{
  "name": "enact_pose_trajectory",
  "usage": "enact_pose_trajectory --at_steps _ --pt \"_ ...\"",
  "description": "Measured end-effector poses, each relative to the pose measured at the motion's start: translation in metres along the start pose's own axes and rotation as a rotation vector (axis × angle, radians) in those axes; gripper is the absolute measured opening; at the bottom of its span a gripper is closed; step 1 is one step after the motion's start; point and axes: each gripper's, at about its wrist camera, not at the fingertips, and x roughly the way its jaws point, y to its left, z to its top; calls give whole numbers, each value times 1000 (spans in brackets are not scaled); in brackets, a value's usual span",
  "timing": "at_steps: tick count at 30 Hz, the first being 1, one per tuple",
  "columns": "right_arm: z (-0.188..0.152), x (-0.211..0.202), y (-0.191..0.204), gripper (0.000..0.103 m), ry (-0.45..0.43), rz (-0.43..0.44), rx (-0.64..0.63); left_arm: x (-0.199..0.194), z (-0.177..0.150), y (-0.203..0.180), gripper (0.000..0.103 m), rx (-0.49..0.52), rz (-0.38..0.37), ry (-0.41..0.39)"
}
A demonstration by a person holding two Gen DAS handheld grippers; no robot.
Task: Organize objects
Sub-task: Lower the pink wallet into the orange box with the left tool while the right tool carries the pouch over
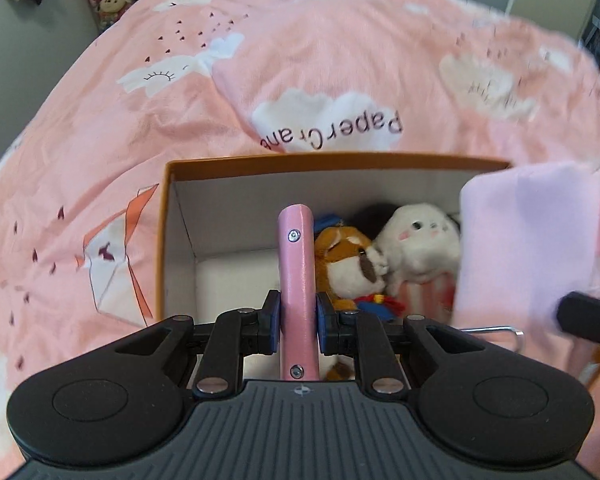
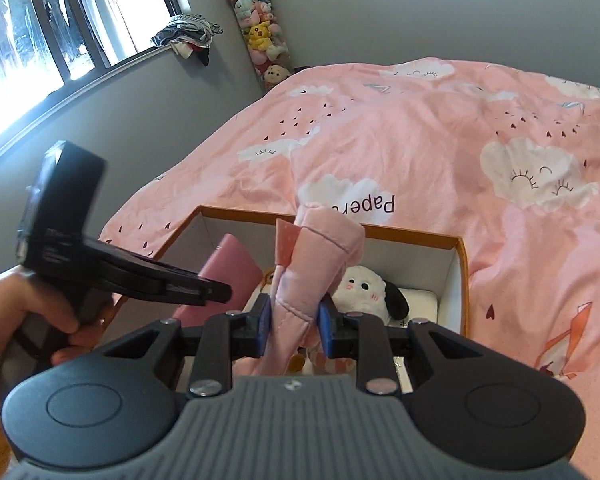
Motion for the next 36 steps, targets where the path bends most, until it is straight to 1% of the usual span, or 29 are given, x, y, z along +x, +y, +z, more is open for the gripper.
enact_pose_trajectory --at_steps 3,5,7,9,11,12,13,15,16,17,19,21,24,27,28,29,30,31,34,36 --pt "0 4 -6 26 1 -3 8 11 6 -8 20 79 71 31" --pt "-1 5 -9 27 1 -2 13 17 6 -15 20 152 133 44" --pt "-2 7 -12 27 3 4 21 24 6 -22 20 206 175 68" --pt "-3 9 -13 27 6 8 23 32 6 -25 20 215 188 85" --pt "-4 10 -13 27 10 12 24 35 8 -26 21 197 198 84" --pt "-5 9 -13 27 11 13 24 35 10 -25 22 173 192 87" --pt "-6 9 -13 27 13 14 24 35 13 -23 24 147 169 91" --pt "-7 8 -13 27 13 13 26 36 16 -16 36 78 72 121" --pt "-7 7 -13 27 12 13 27 36 17 -12 36 42 36 133" --pt "-7 7 -13 27 12 12 27 36 18 -9 37 30 24 131" --pt "-7 7 -12 27 11 11 30 33 17 -5 37 26 4 119" --pt "-7 7 -12 27 12 12 28 29 15 1 38 8 -33 118" --pt "-7 6 -12 27 13 11 30 20 14 3 41 40 -113 115" --pt "-8 7 -12 27 17 7 33 9 12 -5 41 146 -172 95" --pt "-8 7 -12 27 17 6 34 6 11 -8 40 184 -174 94" --pt "-8 7 -12 27 19 4 36 6 10 -11 36 225 -159 95" --pt "-8 7 -12 27 20 3 38 9 8 -17 32 267 -136 98" --pt "-9 8 -12 27 21 3 38 13 7 -21 30 305 -108 101" --pt "-10 7 -11 27 25 5 36 21 4 -30 28 367 -59 92" --pt "-11 6 -11 27 28 3 37 31 3 -34 23 396 14 130"
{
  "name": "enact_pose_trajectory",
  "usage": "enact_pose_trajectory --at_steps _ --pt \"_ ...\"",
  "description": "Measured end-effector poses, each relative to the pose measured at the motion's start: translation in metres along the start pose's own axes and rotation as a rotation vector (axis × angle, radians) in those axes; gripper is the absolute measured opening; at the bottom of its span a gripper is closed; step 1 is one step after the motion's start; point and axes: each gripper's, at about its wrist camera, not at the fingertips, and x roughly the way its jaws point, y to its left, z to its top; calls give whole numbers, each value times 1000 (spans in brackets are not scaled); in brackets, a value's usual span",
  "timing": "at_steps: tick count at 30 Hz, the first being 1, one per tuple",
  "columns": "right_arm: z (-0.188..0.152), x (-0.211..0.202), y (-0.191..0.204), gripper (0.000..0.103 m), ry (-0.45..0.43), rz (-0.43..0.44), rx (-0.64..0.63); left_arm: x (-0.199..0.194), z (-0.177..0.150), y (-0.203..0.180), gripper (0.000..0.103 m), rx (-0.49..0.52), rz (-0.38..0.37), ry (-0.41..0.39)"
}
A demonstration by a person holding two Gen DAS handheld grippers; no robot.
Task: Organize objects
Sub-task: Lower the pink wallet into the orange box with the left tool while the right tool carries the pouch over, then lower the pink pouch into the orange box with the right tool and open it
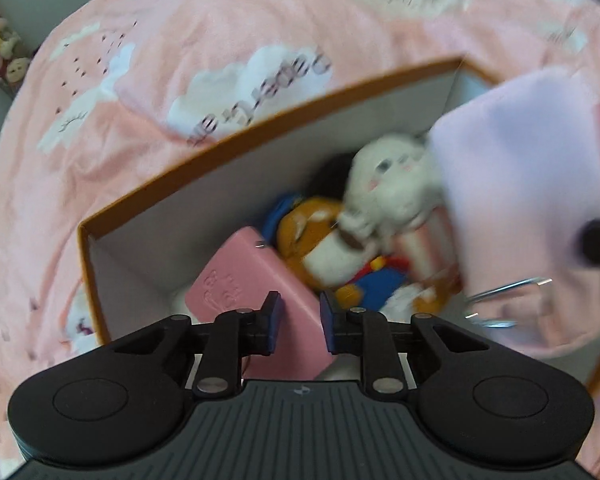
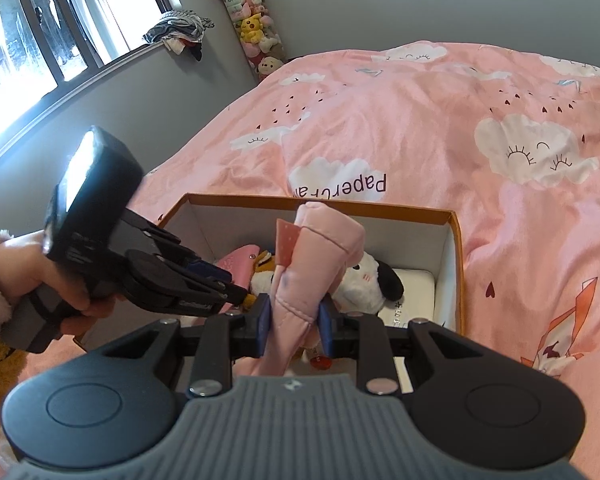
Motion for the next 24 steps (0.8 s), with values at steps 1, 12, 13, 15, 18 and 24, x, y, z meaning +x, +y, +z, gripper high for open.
enact_pose_trajectory --at_steps 1,12,13,15,18,24 --pt "-1 0 0 27 2 -1 1 4 -3 0 23 18 28 10" --pt "6 9 16 27 23 45 -78 -51 -19 21 23 -108 -83 -180" --pt "8 12 21 27 35 58 -101 -58 -21 25 23 -131 -87 -198" --pt "14 22 31 27 68 79 -133 -72 -27 33 23 -174 -62 -227" --pt "23 41 52 27 129 90 -175 -91 -38 44 23 -221 -49 -276" --pt "40 84 95 27 230 -10 -337 -98 -55 81 23 -338 -61 -319"
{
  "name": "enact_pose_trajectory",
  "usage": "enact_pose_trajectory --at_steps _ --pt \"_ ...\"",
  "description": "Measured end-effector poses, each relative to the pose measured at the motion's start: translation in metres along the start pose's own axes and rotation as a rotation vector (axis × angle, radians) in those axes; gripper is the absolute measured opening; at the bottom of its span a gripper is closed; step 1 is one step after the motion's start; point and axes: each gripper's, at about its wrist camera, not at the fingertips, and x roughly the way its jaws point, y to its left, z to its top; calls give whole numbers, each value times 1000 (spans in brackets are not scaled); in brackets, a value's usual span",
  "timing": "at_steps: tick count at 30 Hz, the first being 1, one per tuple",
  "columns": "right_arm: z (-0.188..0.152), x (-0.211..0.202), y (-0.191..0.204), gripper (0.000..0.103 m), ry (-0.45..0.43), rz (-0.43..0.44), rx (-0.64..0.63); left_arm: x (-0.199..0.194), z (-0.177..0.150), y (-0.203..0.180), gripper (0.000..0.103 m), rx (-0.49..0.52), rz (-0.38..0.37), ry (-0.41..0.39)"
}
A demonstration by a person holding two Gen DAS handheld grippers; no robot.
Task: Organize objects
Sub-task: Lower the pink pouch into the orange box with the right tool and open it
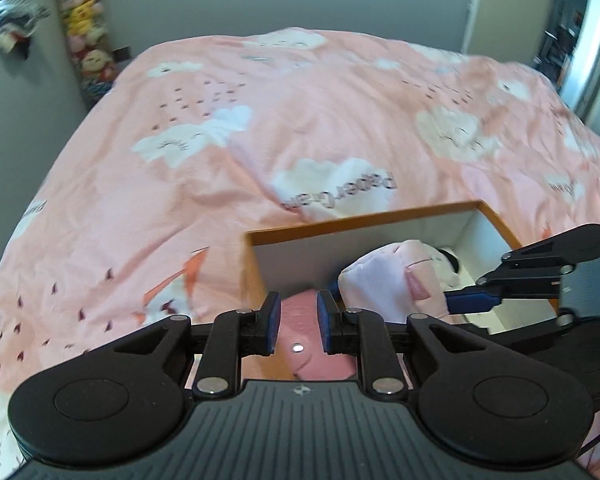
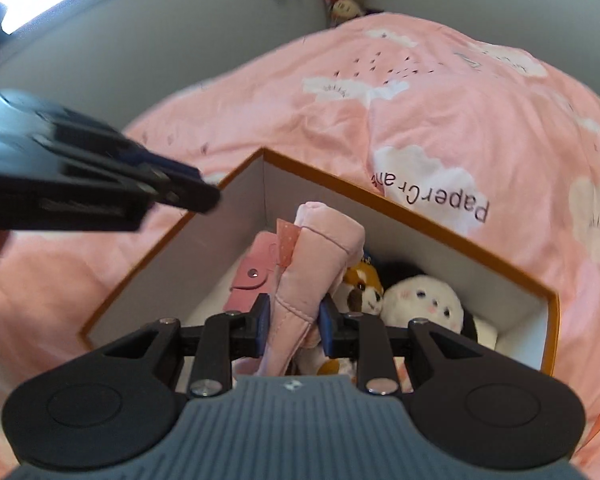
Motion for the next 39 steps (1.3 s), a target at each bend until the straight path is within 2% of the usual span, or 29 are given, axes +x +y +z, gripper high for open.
enact_pose_trajectory --at_steps 5,9,13,16,22,23,25,26,29,36,39 --pt "20 36 23 27 75 -89 -92 6 -11 23 23 -72 -11 7" --pt "30 58 33 30 75 -80 -116 8 -20 32 23 -97 -33 1" --pt "37 65 30 38 28 5 -79 7 -23 39 24 -126 -32 -9" --pt "39 65 23 43 4 101 -24 6 -26 44 24 -153 -42 -19" --pt "33 53 4 50 -20 184 54 1 -30 48 24 -187 -71 -44" --pt "31 49 1 49 -23 194 73 -1 -30 48 24 -188 -68 -50" --pt "28 46 -5 37 -25 227 105 -1 -30 47 24 -192 -69 -51" --pt "27 47 -6 20 -20 244 113 -1 -30 47 24 -197 -72 -54" --pt "24 58 -2 8 6 223 94 -4 -31 45 24 -197 -78 -61" --pt "21 86 22 9 4 142 -68 -8 -37 47 24 -184 -65 -44" --pt "22 90 22 12 18 141 -60 -11 -42 49 24 -188 -81 -35"
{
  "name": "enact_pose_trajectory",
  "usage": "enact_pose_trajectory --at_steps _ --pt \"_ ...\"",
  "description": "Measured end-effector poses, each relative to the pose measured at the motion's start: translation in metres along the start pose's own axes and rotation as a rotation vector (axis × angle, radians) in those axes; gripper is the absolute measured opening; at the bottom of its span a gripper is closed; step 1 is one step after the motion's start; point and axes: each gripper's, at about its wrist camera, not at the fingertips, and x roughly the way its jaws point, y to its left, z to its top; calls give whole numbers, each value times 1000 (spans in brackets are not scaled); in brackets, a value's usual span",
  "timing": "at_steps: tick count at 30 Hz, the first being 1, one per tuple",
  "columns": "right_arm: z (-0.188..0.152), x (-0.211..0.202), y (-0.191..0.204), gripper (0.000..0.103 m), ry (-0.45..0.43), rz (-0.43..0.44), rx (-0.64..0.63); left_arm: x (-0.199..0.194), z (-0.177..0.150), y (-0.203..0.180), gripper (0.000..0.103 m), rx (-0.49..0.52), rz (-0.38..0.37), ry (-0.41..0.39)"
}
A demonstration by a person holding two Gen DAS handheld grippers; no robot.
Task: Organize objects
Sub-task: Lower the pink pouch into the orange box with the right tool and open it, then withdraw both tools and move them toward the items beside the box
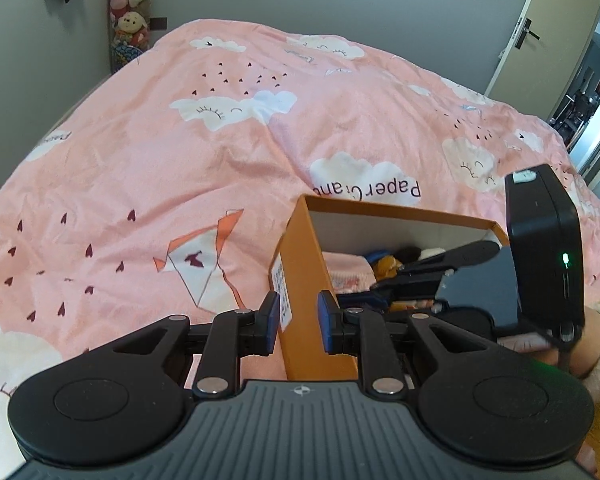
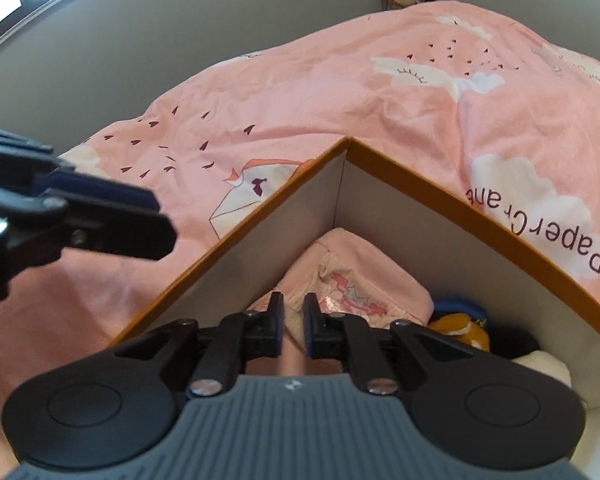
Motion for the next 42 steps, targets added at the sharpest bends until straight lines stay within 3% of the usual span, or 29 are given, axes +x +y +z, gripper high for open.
enact_pose_trajectory --at_steps 5,8,14,19,21,31,36,42 --pt "-4 -37 0 16 -69 -6 52 -21 -14 -1 31 70 -49 -27" --pt "-18 -72 4 30 -150 -21 84 -43 -30 -5 34 172 -44 -89" --pt "-75 -149 15 41 -319 -51 176 -82 -78 -3 36 363 69 -173" --pt "-134 -193 23 46 -384 -144 232 -107 -115 9 38 417 173 -178" --pt "-156 -206 26 47 -401 -200 250 -113 -129 13 45 436 219 -166" --pt "-216 -236 33 49 -404 -329 335 -92 -152 41 45 446 340 -25" --pt "-232 -242 38 51 -405 -382 349 -112 -147 33 45 469 385 -135" --pt "-246 -224 35 52 -303 -483 379 -119 -136 5 45 441 287 -188"
